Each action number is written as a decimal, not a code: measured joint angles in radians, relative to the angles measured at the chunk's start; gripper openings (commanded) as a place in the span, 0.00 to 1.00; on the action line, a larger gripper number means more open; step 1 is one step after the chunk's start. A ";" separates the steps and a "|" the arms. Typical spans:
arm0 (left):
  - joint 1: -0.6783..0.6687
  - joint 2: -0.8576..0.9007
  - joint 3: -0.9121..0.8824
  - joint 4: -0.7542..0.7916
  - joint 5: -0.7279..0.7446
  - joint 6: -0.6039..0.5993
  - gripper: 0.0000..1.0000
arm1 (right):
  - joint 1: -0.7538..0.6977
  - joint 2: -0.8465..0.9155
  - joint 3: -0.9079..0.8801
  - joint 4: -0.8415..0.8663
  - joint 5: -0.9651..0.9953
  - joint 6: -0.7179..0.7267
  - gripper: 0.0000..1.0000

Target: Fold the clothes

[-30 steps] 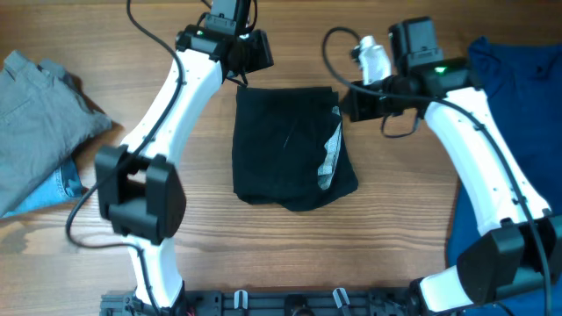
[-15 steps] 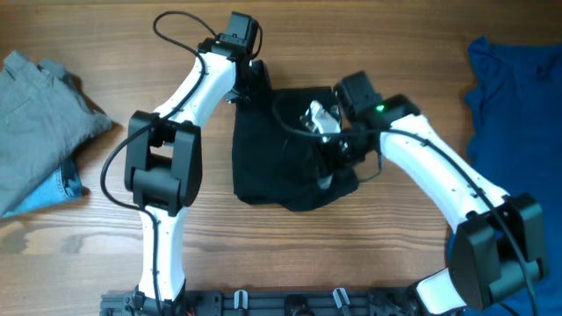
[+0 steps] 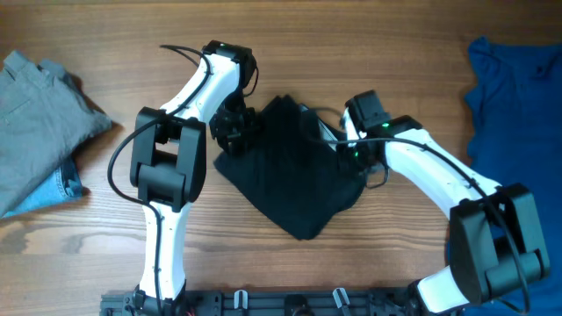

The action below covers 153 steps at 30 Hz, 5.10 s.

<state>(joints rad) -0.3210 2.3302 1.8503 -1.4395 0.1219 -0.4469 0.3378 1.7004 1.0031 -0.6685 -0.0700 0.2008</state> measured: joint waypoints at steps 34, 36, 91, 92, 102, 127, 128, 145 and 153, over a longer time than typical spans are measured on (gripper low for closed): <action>0.042 -0.188 0.000 0.202 0.320 0.530 1.00 | -0.072 0.000 0.000 0.209 0.183 0.023 0.35; 0.042 -0.163 0.000 0.208 0.324 0.545 1.00 | -0.072 0.000 0.000 0.209 0.183 0.023 0.35; 0.369 -0.315 0.021 0.182 0.126 0.448 0.04 | -0.072 0.000 0.000 0.133 0.183 0.023 0.26; 0.386 -0.325 0.021 0.182 0.126 0.448 0.04 | -0.072 0.000 0.000 0.133 0.183 0.023 0.26; 0.517 -0.436 0.021 0.209 0.117 0.448 0.04 | -0.072 0.000 0.000 0.133 0.183 0.023 0.26; 0.885 -0.451 0.021 0.476 0.110 0.348 0.04 | -0.072 0.000 0.000 0.130 0.183 0.023 0.27; 0.907 -0.451 0.021 0.486 0.110 0.339 0.05 | -0.072 0.000 0.000 0.130 0.183 0.023 0.27; 1.147 -0.451 0.019 0.609 0.114 0.294 0.12 | -0.072 0.000 0.000 0.121 0.183 0.034 0.27; 1.155 -0.451 0.019 0.591 0.114 0.287 0.13 | -0.072 0.000 0.000 0.114 0.184 0.038 0.27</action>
<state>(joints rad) 0.8341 1.8793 1.8690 -0.8486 0.2363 -0.1596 0.2653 1.7004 1.0035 -0.5545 0.1139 0.2386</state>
